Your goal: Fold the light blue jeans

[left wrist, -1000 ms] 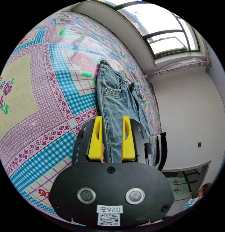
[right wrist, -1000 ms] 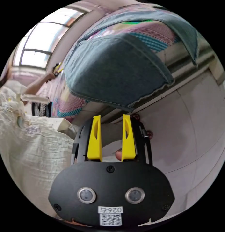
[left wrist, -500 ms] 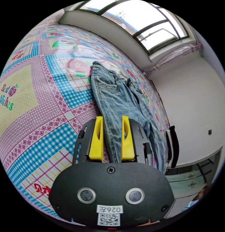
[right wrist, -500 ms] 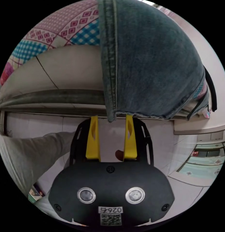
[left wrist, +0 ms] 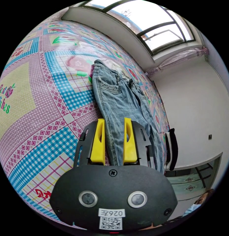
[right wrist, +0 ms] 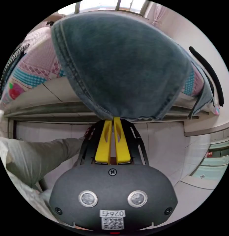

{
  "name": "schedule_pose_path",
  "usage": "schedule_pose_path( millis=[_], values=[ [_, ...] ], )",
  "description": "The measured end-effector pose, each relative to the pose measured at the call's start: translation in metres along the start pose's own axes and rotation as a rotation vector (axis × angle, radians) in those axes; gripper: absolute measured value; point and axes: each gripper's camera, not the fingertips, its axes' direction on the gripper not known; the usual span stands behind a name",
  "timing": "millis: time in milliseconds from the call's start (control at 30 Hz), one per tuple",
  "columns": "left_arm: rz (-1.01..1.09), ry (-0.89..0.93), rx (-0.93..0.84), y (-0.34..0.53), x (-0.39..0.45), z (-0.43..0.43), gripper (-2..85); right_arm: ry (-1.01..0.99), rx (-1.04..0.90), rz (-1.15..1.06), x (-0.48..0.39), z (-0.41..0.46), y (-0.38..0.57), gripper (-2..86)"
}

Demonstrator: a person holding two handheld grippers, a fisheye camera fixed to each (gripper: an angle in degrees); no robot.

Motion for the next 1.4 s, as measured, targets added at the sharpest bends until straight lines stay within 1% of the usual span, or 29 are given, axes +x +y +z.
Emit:
schedule_pose_path(
  millis=[133, 200, 267, 333, 400, 533, 633, 667, 733, 833, 900, 1000, 1067, 1133, 1300, 1400],
  values=[
    [-0.043, 0.035, -0.023, -0.008, -0.009, 0.003, 11.8, -0.075, 0.000, 0.002, 0.048, -0.077, 0.026, -1.5],
    [-0.143, 0.053, -0.014, -0.007, -0.026, -0.001, 9.5, -0.087, -0.004, -0.003, 0.066, -0.112, 0.033, -1.5],
    [-0.185, 0.048, 0.028, -0.002, -0.036, -0.010, 8.3, -0.112, 0.002, 0.001, 0.082, -0.145, 0.033, -1.5],
    [-0.161, 0.018, 0.055, -0.002, -0.041, -0.020, 8.4, -0.135, 0.027, 0.003, 0.095, -0.186, 0.027, -1.5],
    [-0.108, -0.013, 0.028, -0.011, -0.043, -0.020, 9.8, -0.145, 0.051, 0.003, 0.099, -0.213, 0.020, -1.5],
    [-0.128, 0.046, -0.034, -0.032, -0.050, 0.001, 10.9, -0.146, 0.079, 0.007, 0.103, -0.263, 0.008, -1.6],
    [-0.123, -0.030, -0.106, -0.043, -0.052, 0.023, 6.3, -0.149, 0.082, 0.017, 0.109, -0.294, 0.000, -1.6],
    [-0.108, -0.028, -0.114, -0.045, -0.055, 0.025, 5.1, -0.147, 0.083, 0.018, 0.110, -0.300, -0.001, -1.5],
    [-0.139, 0.022, -0.135, -0.046, -0.070, 0.025, 4.1, -0.115, 0.056, -0.004, 0.110, -0.318, -0.008, -1.5],
    [-0.183, 0.153, -0.120, -0.041, -0.097, 0.017, 2.6, -0.077, -0.007, -0.051, 0.106, -0.329, -0.015, -1.5],
    [-0.221, 0.302, -0.058, -0.032, -0.112, 0.010, 1.8, -0.057, -0.027, -0.065, 0.107, -0.336, -0.019, -1.5],
    [-0.254, 0.448, 0.019, -0.022, -0.114, 0.004, 1.3, -0.032, -0.001, -0.044, 0.124, -0.355, -0.028, -1.5],
    [-0.249, 0.499, 0.044, -0.022, -0.103, 0.002, 1.2, -0.027, 0.026, -0.015, 0.142, -0.366, -0.032, -1.5],
    [-0.216, 0.508, 0.050, -0.026, -0.081, 0.003, 1.1, -0.047, 0.056, 0.028, 0.176, -0.379, -0.038, -1.5],
    [-0.084, 0.482, 0.025, -0.047, 0.018, 0.030, 1.1, -0.085, 0.097, 0.120, 0.269, -0.386, -0.051, -1.5],
    [-0.021, 0.432, -0.017, -0.059, 0.078, 0.070, 1.3, -0.173, 0.097, 0.161, 0.344, -0.375, -0.065, -1.5]
  ],
)
